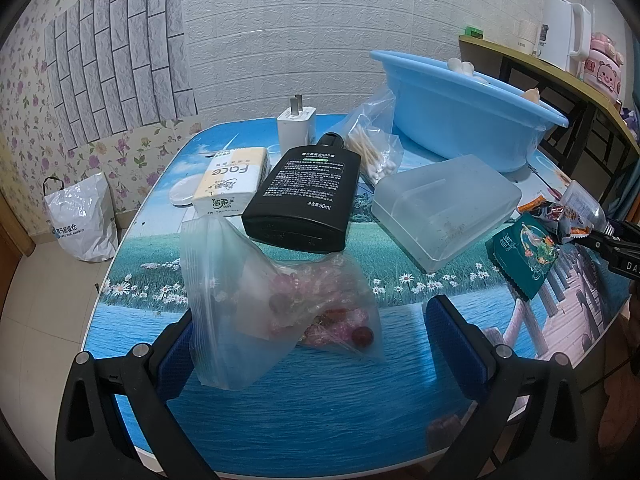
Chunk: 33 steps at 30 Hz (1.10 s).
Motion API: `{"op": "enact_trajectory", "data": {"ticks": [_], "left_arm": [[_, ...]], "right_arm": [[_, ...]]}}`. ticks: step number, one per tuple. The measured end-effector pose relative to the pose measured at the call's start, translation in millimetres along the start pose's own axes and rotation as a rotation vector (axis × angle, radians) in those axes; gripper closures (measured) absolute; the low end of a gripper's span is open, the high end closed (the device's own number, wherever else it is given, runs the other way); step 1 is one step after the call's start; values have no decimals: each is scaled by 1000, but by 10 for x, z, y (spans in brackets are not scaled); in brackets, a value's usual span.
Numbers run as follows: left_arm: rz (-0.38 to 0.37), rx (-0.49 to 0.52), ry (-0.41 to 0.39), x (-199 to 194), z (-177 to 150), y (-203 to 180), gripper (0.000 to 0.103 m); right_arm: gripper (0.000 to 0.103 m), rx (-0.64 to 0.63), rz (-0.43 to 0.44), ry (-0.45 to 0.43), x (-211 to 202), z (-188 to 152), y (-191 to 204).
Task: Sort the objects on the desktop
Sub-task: 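Lift the clear bag with the left gripper while the right lifts the glass jar, then carry the clear bag and glass jar over the blue basin with both grippers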
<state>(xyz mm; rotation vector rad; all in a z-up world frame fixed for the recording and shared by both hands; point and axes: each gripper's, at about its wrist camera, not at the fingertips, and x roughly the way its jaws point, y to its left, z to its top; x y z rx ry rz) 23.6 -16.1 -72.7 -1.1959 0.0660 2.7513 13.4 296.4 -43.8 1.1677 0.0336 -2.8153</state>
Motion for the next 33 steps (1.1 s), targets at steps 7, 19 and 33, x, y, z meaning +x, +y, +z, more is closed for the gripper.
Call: {"op": "enact_trajectory", "data": {"ticks": [7,19,33], "left_arm": [[3,-23,-33,-49,19,56,30],[9,-45,-127,-280,55,74,70],[-69,3,-240,-541,665,-286,70]], "right_arm": [[62,25,-15,-18,-34,13,-62],[63,68,-2,-88,-270,101,-99],[63,70,57,-218,-586,626,60]]}}
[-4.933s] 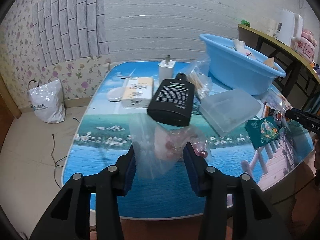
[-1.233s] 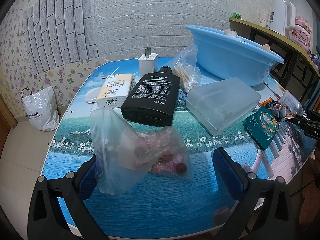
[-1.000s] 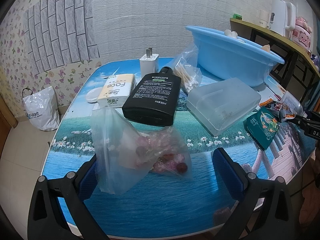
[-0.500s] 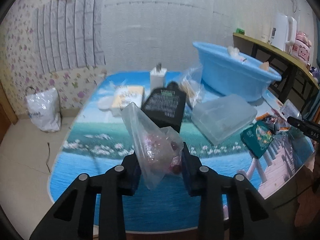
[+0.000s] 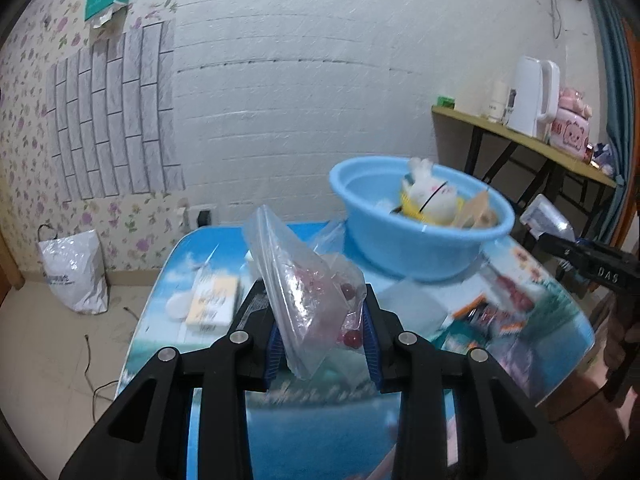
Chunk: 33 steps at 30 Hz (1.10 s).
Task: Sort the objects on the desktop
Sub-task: 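Carry the clear bag and glass jar over the blue basin with both grippers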
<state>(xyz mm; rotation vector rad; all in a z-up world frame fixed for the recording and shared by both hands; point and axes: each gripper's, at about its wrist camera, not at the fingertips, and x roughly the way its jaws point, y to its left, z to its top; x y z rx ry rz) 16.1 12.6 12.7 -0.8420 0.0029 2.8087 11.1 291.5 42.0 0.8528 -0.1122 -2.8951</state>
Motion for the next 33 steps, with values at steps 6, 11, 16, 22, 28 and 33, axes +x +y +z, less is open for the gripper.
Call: {"op": "enact_trajectory", "data": {"ticks": [6,11,16,22,28,33], "left_arm": [[-46,31,-28,154,279,-259,70],[-104,60,-15,379,459,-503,70],[-132,98,-14,574,564,-685,70],[-143,108,7,833,665,-767,69],[-142,115,34,1070,698,-814,69],[-140,116,60,1200,608,-814,66]], "right_arm": [[63,1,40,-22,122,181,104],[63,5,66,-20,296,314,192],[63,9,79,-15,462,408,206],[63,10,83,-2,661,427,192],[63,11,71,15,848,394,151],[62,-4,45,-8,859,380,129]]}}
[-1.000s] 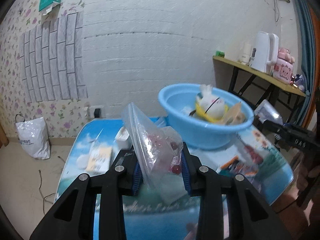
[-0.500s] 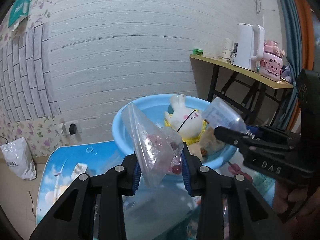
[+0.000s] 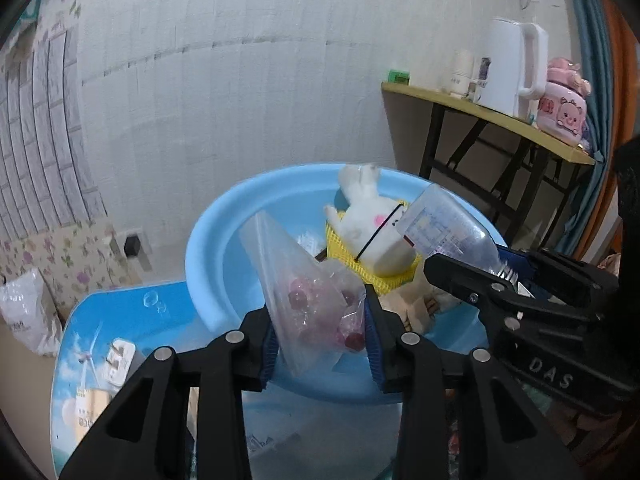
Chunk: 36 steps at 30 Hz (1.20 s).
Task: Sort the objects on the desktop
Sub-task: 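Carry the clear bag and glass jar over the blue basin with both grippers, then open both grippers to drop the bag and jar into the basin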
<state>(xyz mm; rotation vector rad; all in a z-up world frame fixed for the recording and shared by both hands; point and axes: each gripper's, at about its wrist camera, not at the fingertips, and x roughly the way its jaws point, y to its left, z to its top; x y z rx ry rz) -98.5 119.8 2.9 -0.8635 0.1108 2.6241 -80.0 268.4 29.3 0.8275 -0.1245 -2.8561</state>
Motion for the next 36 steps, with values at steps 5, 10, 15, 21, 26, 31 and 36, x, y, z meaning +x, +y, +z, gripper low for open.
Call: {"op": "enact_trajectory", "data": {"ticks": [5,10,15,21,26,31,36], "left_arm": [[-3,42,-4,-1,-14,-97,54],[22,36,-17,-120,-36,-100,38],[29,41,-26,-218,-84,-71,31],[29,-1,-3,-294,-138,-19,24],[32,-1,-4,-387,-184,-12,23],[39,-6,16,-456,-282,26,22],[49,-15,39,-518,-406,67,22]], "right_arm": [[61,-5,-12,-15,-1,-20,-14],[60,7,29,2,-64,-14,-54],[57,6,14,0,-172,-35,-45],[48,19,18,-1,-314,-54,-57],[40,27,-8,16,-374,-104,-74],[35,91,-5,44,-424,-190,-162],[35,86,-20,63,-475,-260,-149]]}}
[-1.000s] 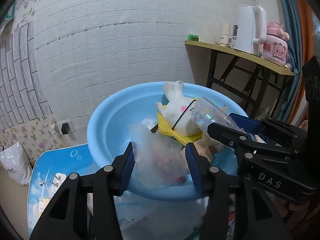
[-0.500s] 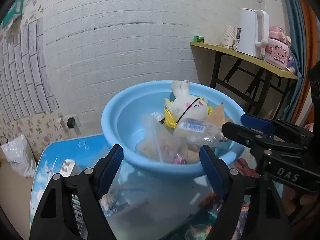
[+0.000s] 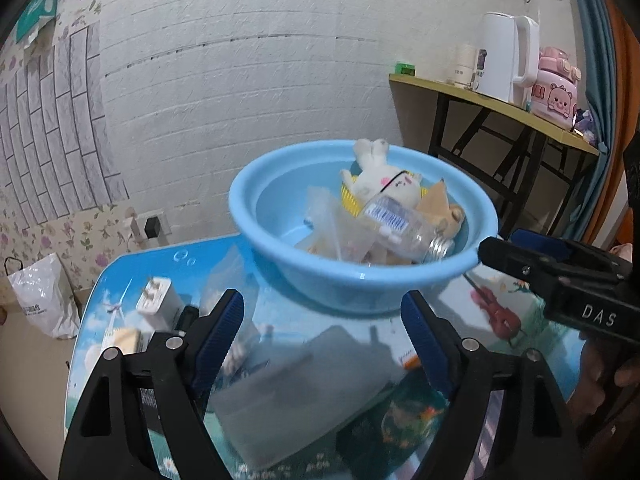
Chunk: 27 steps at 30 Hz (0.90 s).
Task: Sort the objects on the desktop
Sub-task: 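Open both grippers to drop the bag and jar into the basin, then reach the left gripper to the green snack packet while the right reaches the orange snack bag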
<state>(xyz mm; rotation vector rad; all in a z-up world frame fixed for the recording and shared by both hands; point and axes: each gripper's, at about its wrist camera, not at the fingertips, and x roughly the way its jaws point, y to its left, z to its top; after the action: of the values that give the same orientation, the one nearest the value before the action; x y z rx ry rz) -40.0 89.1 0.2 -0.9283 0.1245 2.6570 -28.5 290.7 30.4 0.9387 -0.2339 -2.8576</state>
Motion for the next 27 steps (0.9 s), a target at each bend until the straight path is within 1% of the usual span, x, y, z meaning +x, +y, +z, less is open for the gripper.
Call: {"op": "enact_trajectory", "data": {"ticks": [3,6,14,18,24,27], "left_arm": [[10,-4,7,-53,-74,37,22],[13,-16,8,-112,-142,88,22],[26,-50,50,-137,-395,229,21],[33,-63,75,-143,-525,295,20],[24,-79,94,-199,-667,327,20],[3,-92,105,-223,-732,304,20]], "right_arm": [[35,-2,-16,39,26,-95,3],[35,3,-11,74,25,-197,1],[35,-3,-23,127,38,-410,3],[35,-14,-12,149,54,-485,54],[35,-41,10,175,86,-577,143],[35,-47,17,184,105,-604,176]]}}
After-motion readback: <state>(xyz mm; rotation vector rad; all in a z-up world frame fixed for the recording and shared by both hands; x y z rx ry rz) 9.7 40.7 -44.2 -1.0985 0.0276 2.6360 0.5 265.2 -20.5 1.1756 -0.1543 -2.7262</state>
